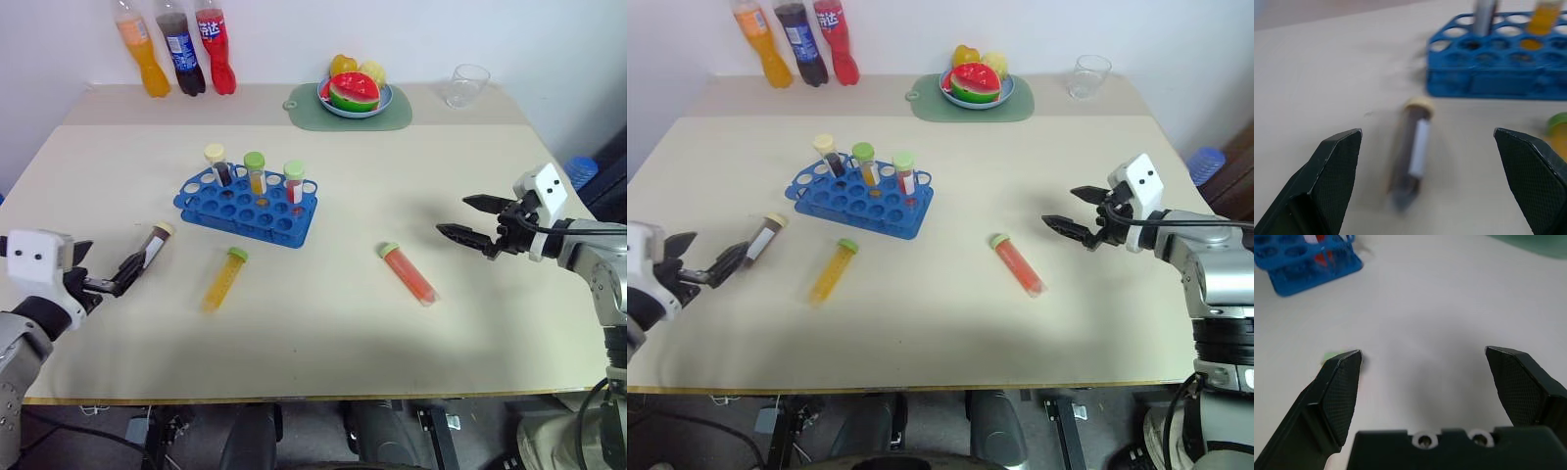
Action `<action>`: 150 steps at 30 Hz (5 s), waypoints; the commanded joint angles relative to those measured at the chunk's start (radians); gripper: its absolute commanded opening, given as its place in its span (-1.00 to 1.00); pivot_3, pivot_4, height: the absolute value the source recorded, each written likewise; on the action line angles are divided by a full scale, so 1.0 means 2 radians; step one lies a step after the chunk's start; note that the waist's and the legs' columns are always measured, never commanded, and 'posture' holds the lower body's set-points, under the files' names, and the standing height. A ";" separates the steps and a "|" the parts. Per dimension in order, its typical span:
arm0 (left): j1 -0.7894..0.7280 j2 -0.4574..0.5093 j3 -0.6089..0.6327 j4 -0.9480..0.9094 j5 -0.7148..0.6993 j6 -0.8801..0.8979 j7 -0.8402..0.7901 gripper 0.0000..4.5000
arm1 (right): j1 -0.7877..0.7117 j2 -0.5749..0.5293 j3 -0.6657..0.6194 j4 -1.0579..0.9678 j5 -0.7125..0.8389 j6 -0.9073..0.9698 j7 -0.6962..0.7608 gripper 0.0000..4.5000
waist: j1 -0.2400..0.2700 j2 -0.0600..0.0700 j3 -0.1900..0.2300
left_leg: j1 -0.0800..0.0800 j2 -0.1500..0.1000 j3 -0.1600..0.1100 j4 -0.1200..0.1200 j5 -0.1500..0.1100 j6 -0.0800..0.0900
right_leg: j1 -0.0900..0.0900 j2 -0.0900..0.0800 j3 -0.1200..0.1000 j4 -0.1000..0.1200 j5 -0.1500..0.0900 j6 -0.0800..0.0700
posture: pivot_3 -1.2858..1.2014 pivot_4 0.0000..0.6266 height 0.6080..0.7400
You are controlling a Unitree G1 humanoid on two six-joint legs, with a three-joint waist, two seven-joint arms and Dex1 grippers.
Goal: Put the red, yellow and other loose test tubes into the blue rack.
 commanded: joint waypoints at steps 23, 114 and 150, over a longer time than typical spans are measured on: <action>-0.052 0.049 -0.333 -0.117 0.014 -0.080 -0.177 0.98 | -0.167 0.058 0.137 -0.073 0.140 0.497 -0.228 0.98 | -0.001 0.000 0.000 | -0.001 0.000 0.000 0.000 0.000 0.000 | -0.001 0.001 0.000 0.000 0.000 0.000 | 0.03 -0.52 0.91; -0.021 -0.126 -0.193 0.060 0.072 -0.230 -0.019 1.00 | -0.099 0.398 0.186 -0.007 -0.098 -0.107 -0.180 0.99 | -0.001 0.000 0.000 | 0.000 0.000 -0.001 0.000 0.000 0.000 | -0.001 0.000 0.000 0.001 0.000 0.000 | 0.03 -0.52 0.91; -0.020 -0.134 -0.207 0.046 0.074 -0.225 -0.005 1.00 | -0.145 0.424 0.183 0.057 -0.095 -0.057 -0.187 -0.66 | -0.002 0.000 0.000 | -0.001 0.000 -0.001 -0.001 0.000 0.000 | -0.001 0.000 0.000 0.000 0.000 0.000 | 0.03 -0.52 0.91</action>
